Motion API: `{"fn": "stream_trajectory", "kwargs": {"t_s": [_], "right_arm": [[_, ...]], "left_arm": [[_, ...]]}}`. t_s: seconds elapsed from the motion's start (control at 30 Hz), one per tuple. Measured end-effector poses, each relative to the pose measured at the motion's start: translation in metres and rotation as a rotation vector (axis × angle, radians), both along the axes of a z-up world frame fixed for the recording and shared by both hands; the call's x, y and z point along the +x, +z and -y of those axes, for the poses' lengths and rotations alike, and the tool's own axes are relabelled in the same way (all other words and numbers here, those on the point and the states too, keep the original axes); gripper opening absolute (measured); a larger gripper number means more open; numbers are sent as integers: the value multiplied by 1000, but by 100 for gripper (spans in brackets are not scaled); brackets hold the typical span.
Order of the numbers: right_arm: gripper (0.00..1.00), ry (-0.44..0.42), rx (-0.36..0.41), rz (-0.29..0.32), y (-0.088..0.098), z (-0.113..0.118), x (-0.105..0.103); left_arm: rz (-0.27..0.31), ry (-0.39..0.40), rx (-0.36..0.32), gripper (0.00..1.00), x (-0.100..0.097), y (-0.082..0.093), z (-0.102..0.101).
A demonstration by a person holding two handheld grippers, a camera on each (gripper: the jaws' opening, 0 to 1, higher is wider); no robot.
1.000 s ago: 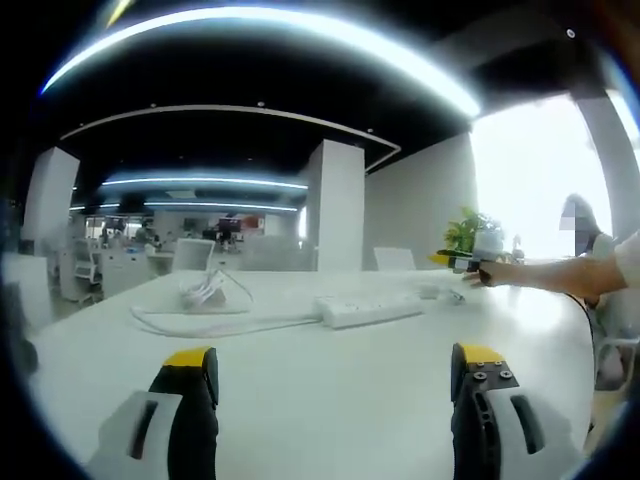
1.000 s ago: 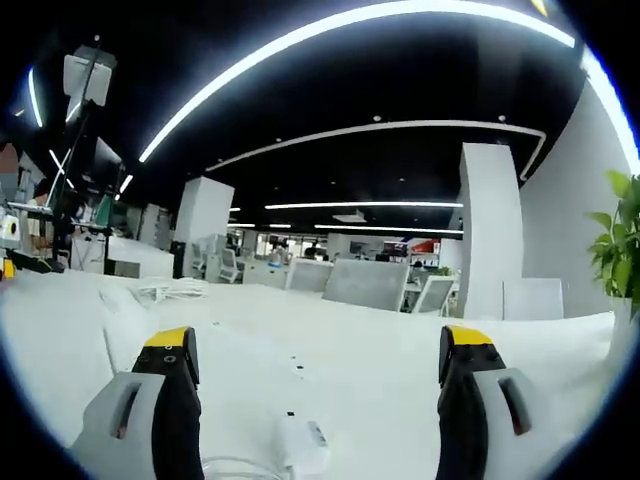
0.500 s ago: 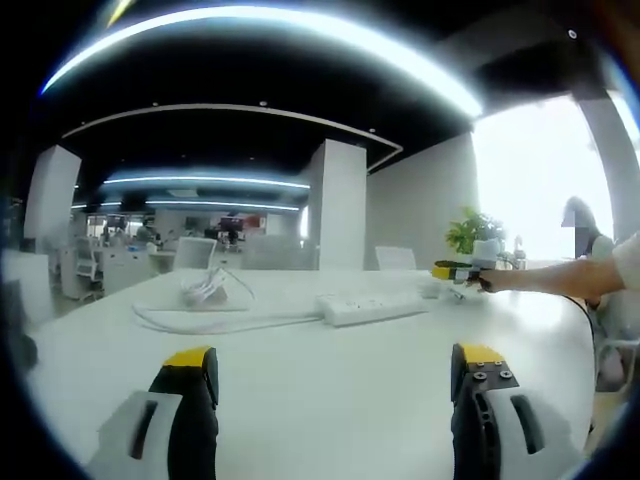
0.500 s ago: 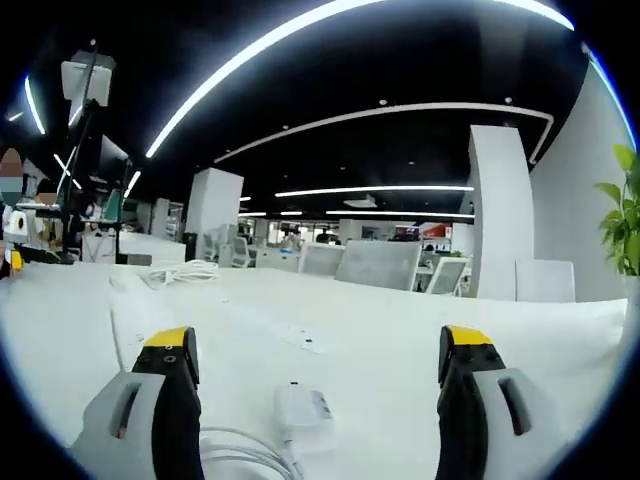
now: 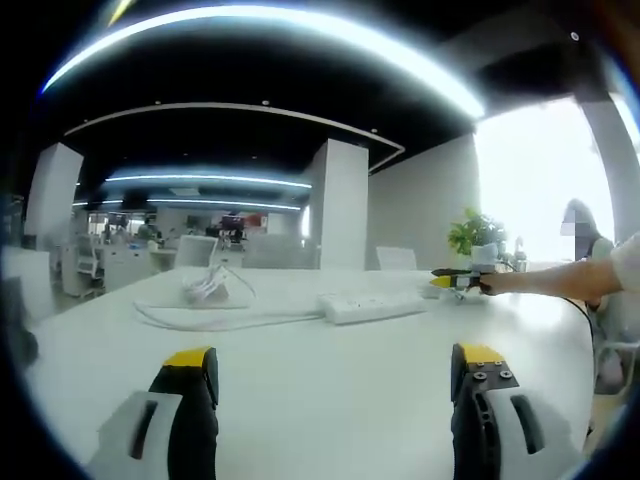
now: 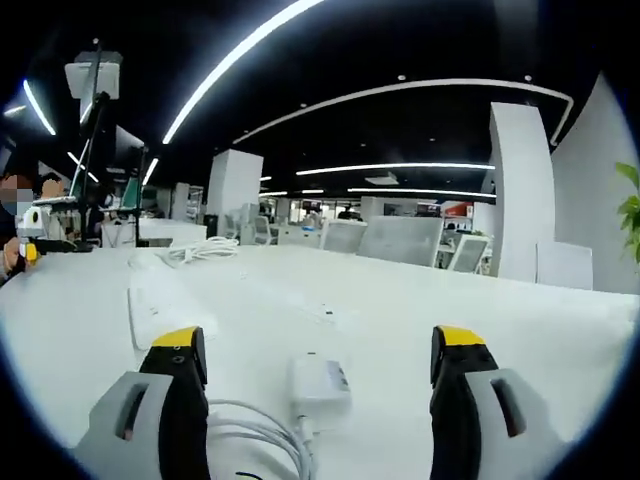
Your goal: Straighten the power strip on the desk, plug the charger into it
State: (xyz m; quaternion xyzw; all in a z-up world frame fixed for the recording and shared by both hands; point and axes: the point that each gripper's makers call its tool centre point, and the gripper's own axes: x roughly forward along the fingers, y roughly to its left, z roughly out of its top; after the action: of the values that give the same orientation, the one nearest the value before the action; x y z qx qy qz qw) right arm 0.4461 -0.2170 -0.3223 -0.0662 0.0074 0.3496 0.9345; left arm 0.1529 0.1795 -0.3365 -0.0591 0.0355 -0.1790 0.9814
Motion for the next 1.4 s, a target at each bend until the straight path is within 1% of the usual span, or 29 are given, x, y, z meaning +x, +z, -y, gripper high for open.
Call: {"fn": "stream_trajectory", "kwargs": {"t_s": [0.1, 0.2, 0.27, 0.3, 0.4, 0.53, 0.83, 1.03, 1.1, 1.23, 1.37, 1.4], "right_arm": [[84, -4, -2, -45, -8, 3, 0], [80, -16, -4, -73, -13, 7, 2], [77, -21, 6, -98, -15, 8, 2], [76, -26, 8, -107, -17, 7, -2], [74, -30, 10, -130, -20, 9, 0], [72, -35, 6, -138, -21, 14, 8], [61, -32, -17, -172, -28, 11, 7], [50, -33, -27, -189, -33, 8, 6], [46, -33, -33, -188, -33, 7, 4], [41, -34, -43, -193, -33, 7, 3], [32, -44, -60, -194, -33, 6, 1], [31, -50, -70, -190, -33, 8, 2]], "left_arm": [[-2, -4, -2, 99, -1, -1, 1], [-8, -10, 6, 99, -1, -2, 3], [-14, -16, 9, 99, -1, -2, 4], [-15, -19, 10, 99, -1, -2, 5], [-19, -23, 13, 99, -1, -3, 6], [-28, -23, 11, 99, -1, -4, 6], [-25, -14, 5, 99, -2, -3, 2], [-27, -13, 4, 99, -2, -4, 0], [-26, -14, 4, 99, -2, -3, 0], [-25, -12, 3, 99, -2, -3, 0], [-23, -10, 1, 99, -2, -3, -1], [-24, -10, 0, 99, -2, -3, -1]]}}
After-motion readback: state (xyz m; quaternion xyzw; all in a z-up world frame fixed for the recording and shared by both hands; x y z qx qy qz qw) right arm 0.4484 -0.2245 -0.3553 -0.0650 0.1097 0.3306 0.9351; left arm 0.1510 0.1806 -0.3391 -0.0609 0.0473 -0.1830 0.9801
